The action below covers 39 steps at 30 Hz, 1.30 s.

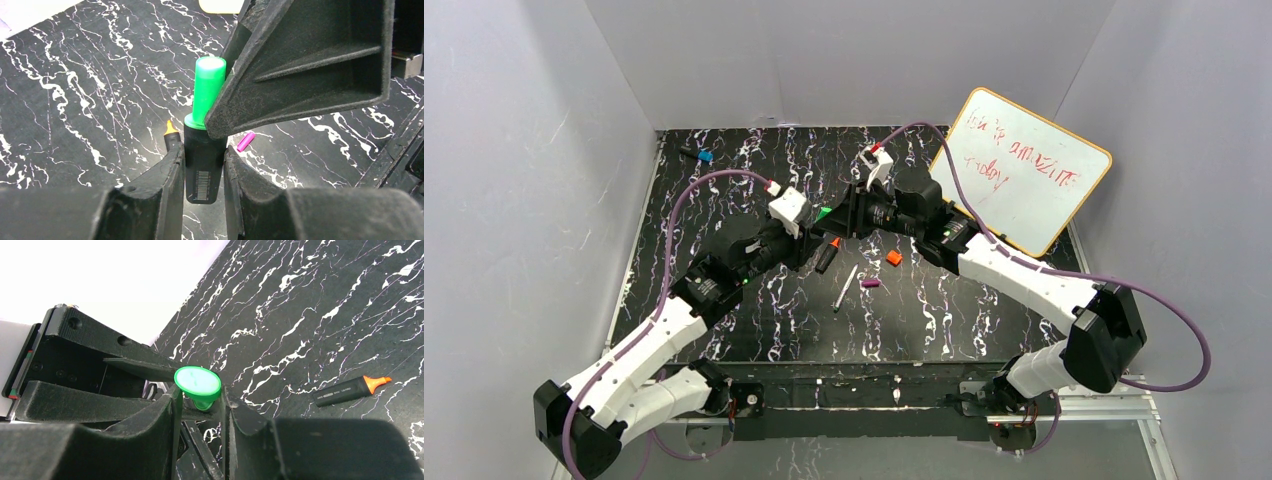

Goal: Insert the pens into the pen caps

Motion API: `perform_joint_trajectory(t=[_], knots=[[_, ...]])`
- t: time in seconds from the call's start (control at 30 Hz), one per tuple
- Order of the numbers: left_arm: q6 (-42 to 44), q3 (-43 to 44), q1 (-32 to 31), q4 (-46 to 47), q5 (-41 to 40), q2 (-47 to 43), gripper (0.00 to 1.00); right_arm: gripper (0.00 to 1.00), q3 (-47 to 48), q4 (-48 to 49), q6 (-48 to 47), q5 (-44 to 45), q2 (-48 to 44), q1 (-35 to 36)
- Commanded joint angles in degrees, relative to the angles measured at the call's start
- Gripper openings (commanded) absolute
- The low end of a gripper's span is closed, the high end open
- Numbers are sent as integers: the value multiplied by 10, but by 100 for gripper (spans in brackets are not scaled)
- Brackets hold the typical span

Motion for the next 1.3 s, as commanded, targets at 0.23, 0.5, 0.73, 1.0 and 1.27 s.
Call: perform_joint_trajectory(t=[0.23, 0.5, 0.73, 1.0, 1.27], knots=[[48, 38, 2, 32, -24, -7, 0, 14, 11, -17, -32, -52, 13, 14], [70, 20, 2, 28, 86, 14, 0, 68, 8, 4, -72, 5, -20, 12], [86, -7, 2, 43, 116, 1, 0, 99, -40, 38, -143, 83, -98, 5], [51, 4, 7, 64, 193, 22, 0, 99, -155, 141, -251, 0, -222, -10], [-117, 48, 53, 223, 352, 66, 0, 99, -197, 131, -312, -25, -301, -22]])
